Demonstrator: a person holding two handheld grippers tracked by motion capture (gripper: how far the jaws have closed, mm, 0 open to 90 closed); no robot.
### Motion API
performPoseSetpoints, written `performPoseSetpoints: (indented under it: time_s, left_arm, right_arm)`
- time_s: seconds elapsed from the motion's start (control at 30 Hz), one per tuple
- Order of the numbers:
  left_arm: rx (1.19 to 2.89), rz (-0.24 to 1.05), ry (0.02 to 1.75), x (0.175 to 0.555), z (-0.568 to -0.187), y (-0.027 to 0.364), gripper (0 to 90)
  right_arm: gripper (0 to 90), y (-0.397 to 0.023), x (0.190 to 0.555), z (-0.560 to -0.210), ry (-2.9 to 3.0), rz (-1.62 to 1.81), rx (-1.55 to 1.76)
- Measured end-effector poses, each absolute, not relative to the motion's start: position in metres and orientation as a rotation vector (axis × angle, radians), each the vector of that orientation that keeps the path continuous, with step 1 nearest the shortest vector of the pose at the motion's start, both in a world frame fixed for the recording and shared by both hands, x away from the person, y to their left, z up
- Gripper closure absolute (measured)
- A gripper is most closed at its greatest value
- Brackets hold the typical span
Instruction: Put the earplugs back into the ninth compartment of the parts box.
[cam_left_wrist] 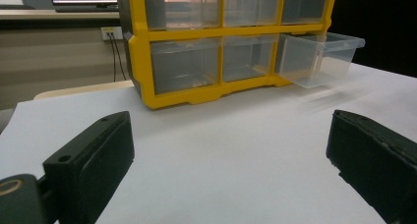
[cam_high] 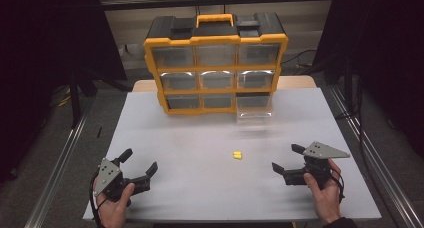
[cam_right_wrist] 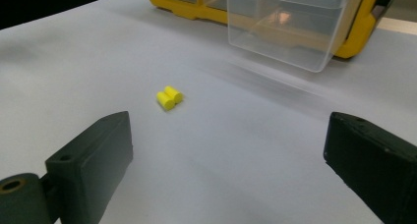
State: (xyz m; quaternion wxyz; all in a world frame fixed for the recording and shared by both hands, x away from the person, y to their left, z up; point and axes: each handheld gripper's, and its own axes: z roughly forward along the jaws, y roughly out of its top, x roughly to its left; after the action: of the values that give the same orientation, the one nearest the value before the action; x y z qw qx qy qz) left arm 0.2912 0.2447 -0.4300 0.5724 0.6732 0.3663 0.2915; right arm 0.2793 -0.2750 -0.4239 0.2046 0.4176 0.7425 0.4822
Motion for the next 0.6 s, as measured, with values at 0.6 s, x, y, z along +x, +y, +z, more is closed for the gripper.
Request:
performPoseSetpoints:
  time_s: [0.6]
  left_arm:
    - [1.581, 0.681, 0.851, 0.291, -0.430, 0.244, 4.1]
  right_arm:
    - [3.3, -0.238, 0.311, -0.421, 2.279, 1.387, 1.047]
